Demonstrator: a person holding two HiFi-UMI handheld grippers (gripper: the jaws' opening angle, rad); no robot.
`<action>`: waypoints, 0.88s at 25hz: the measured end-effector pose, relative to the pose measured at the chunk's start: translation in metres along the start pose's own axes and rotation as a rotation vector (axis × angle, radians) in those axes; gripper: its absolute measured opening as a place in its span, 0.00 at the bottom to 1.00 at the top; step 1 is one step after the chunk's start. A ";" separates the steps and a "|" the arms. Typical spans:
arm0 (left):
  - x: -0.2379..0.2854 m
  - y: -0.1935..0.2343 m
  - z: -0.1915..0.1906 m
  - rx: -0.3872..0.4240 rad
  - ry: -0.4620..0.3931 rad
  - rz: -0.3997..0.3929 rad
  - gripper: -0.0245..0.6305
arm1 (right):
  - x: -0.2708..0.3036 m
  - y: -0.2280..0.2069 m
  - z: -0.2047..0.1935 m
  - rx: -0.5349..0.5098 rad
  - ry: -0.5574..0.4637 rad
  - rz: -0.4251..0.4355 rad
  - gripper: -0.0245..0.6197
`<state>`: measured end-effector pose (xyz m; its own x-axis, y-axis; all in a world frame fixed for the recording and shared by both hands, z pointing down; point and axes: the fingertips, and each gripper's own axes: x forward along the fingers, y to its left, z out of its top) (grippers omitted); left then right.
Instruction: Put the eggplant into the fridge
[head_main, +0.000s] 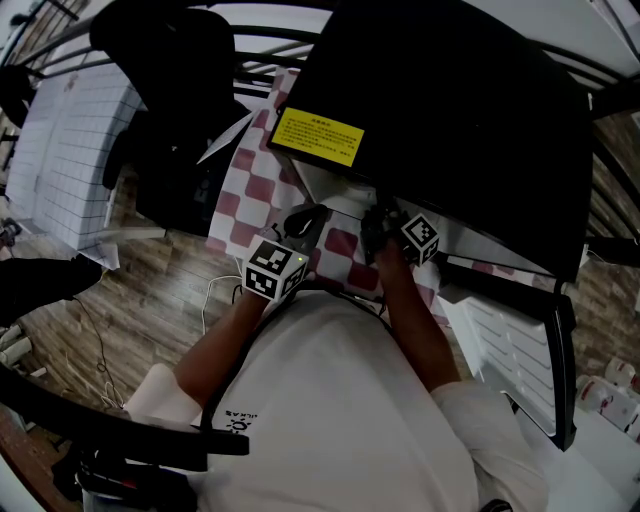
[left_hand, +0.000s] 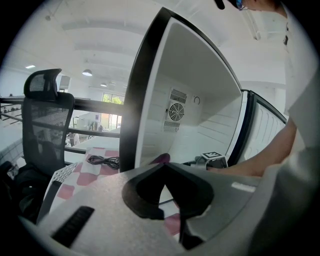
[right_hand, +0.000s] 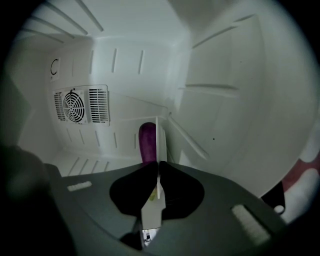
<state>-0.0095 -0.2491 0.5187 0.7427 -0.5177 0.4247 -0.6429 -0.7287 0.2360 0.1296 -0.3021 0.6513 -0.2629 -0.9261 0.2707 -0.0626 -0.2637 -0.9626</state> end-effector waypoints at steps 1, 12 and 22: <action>0.000 0.000 0.000 0.000 -0.001 0.000 0.05 | 0.000 0.001 0.000 -0.003 0.001 -0.003 0.08; -0.002 -0.003 -0.004 -0.005 0.000 -0.003 0.05 | 0.002 -0.004 0.001 0.001 0.003 -0.053 0.07; -0.003 -0.004 -0.003 -0.006 0.000 -0.012 0.05 | 0.004 -0.010 -0.001 0.017 0.014 -0.106 0.07</action>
<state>-0.0094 -0.2434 0.5192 0.7501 -0.5089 0.4223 -0.6352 -0.7321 0.2460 0.1278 -0.3028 0.6618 -0.2693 -0.8888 0.3708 -0.0743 -0.3647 -0.9281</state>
